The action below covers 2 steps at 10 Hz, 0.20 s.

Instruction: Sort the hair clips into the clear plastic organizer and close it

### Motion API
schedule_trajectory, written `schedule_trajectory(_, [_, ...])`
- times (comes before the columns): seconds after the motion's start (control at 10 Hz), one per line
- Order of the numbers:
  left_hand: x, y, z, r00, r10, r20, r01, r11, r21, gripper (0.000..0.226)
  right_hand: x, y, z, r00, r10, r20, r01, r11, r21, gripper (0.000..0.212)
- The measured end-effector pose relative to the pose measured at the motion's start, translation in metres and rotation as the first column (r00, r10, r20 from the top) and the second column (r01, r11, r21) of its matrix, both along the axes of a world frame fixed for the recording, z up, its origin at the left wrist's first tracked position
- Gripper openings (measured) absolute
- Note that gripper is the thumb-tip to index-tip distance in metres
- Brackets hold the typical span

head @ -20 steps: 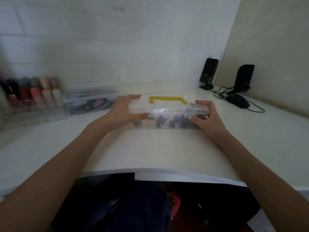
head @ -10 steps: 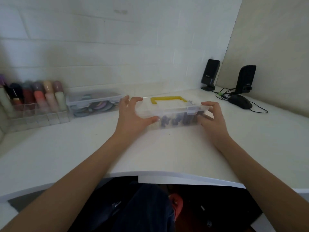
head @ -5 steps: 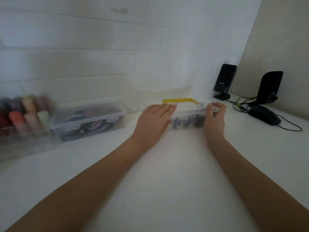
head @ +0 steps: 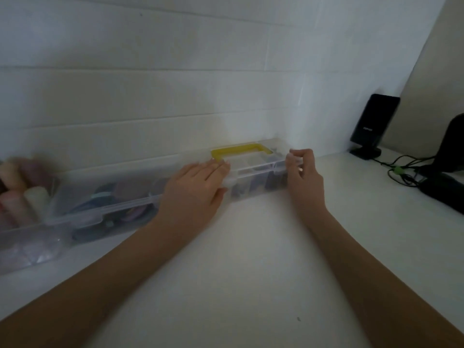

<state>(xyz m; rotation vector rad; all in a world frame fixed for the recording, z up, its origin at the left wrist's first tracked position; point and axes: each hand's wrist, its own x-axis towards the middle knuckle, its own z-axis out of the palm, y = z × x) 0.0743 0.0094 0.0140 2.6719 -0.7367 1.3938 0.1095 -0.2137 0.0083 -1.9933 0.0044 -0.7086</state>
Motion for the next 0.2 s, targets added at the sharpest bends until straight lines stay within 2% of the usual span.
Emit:
schedule_trajectory(0.1, [-0.002, -0.001, -0.003, 1.000, -0.002, -0.002, 0.002, 1.000, -0.006, 0.040, 0.000, 0.001, -0.003, 1.000, 0.007, -0.001, -0.007, 0.999, -0.044, 0.025])
schedule_trajectory(0.2, [-0.004, 0.000, 0.011, 0.986, -0.053, -0.160, 0.044, 0.997, -0.059, 0.042, 0.002, 0.004, 0.001, 0.999, 0.004, -0.039, -0.006, 0.998, -0.060, 0.029])
